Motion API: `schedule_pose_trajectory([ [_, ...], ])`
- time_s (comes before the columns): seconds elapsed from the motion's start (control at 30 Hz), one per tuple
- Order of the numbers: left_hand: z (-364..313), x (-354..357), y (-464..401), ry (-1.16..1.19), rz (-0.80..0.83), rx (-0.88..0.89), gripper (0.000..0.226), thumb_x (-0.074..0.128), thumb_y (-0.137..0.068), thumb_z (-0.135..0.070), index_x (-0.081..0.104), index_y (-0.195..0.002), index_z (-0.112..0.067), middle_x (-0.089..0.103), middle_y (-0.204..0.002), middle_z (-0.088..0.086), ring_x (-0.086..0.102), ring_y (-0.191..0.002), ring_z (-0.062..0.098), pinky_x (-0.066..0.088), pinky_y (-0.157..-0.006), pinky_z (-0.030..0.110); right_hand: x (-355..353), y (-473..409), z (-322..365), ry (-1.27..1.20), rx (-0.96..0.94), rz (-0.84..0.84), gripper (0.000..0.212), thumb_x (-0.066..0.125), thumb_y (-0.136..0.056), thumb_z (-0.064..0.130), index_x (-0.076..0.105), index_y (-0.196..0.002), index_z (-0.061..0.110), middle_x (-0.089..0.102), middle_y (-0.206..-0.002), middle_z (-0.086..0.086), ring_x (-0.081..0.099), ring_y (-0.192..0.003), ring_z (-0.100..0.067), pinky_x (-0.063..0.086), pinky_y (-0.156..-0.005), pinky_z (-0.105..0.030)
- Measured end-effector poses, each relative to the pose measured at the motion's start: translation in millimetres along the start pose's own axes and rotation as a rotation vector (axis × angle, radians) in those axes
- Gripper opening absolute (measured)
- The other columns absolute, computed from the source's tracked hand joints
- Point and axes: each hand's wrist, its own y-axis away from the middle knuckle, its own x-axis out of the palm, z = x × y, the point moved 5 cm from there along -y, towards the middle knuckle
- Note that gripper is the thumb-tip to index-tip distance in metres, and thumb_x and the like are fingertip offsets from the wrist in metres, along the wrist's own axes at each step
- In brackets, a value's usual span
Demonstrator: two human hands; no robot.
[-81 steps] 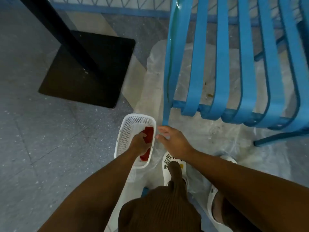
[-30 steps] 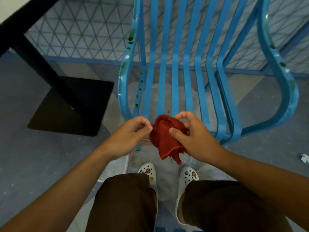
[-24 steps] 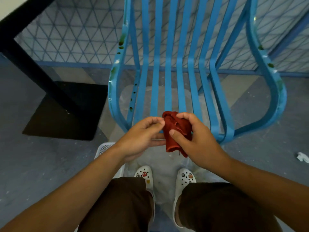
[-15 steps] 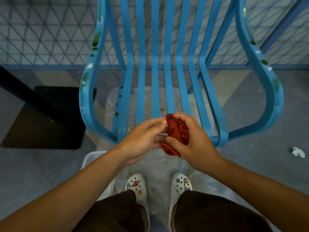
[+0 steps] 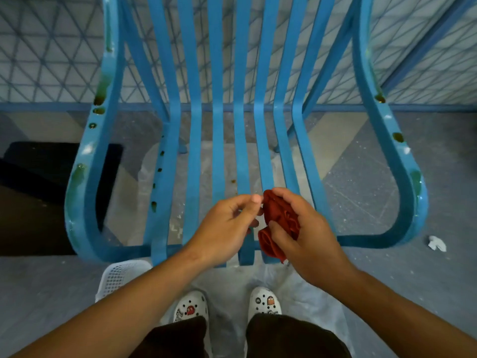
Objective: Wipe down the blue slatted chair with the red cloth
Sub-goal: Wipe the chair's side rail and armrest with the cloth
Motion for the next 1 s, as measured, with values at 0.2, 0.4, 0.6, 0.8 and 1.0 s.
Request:
schedule_pose_trajectory([
  [0.2,-15,37,-14,-0.022,0.146,0.185,0.042,0.037,-0.100,-0.050,0.068,-0.117,-0.027,0.072,-0.110,-0.011,0.066,-0.108,0.006,0.053,-0.097,0.025,-46,20,-2,0.215,-0.121,-0.044,0.050,0.066,-0.094,0.016,0.052,-0.138,0.033,0.049,-0.133,0.027,0.047,-0.123,0.013,0.035,-0.100,-0.002],
  [0.4,6,70,-29,-0.313,0.199,0.248,0.048,0.031,-0.102,-0.052,0.061,-0.129,-0.027,0.063,-0.127,-0.017,0.054,-0.123,-0.006,0.043,-0.105,0.022,-65,64,-27,0.441,-0.241,-0.142,0.049,0.059,-0.094,0.032,0.053,-0.141,0.020,0.048,-0.141,0.004,0.045,-0.119,0.002,0.037,-0.099,0.001],
  [0.6,37,98,-35,-0.856,0.231,0.316,0.048,0.043,-0.106,-0.030,0.037,-0.152,-0.018,0.028,-0.161,-0.002,0.016,-0.150,0.010,0.005,-0.117,0.012,-43,95,-99,0.703,-0.235,-0.141,0.059,0.076,-0.089,0.017,0.055,-0.142,0.007,0.047,-0.153,-0.013,0.058,-0.131,-0.026,0.051,-0.097,-0.031],
  [0.8,53,110,-38,-1.016,0.254,0.265,0.058,0.033,-0.108,-0.036,0.014,-0.160,-0.019,0.003,-0.169,-0.002,-0.010,-0.155,0.019,-0.009,-0.120,0.027,-23,85,-142,0.767,-0.194,-0.138,0.062,0.076,-0.091,0.013,0.051,-0.146,0.002,0.042,-0.156,-0.018,0.042,-0.145,-0.030,0.044,-0.112,-0.043],
  [1.0,39,130,-36,-0.949,0.262,0.288,0.059,0.034,-0.107,-0.043,0.017,-0.159,-0.023,0.007,-0.169,-0.006,-0.007,-0.155,0.014,-0.005,-0.120,0.026,-53,116,-123,0.481,-0.216,-0.267,0.047,0.043,-0.109,0.035,0.051,-0.145,0.006,0.045,-0.156,-0.011,0.052,-0.138,-0.021,0.053,-0.105,-0.032],
])
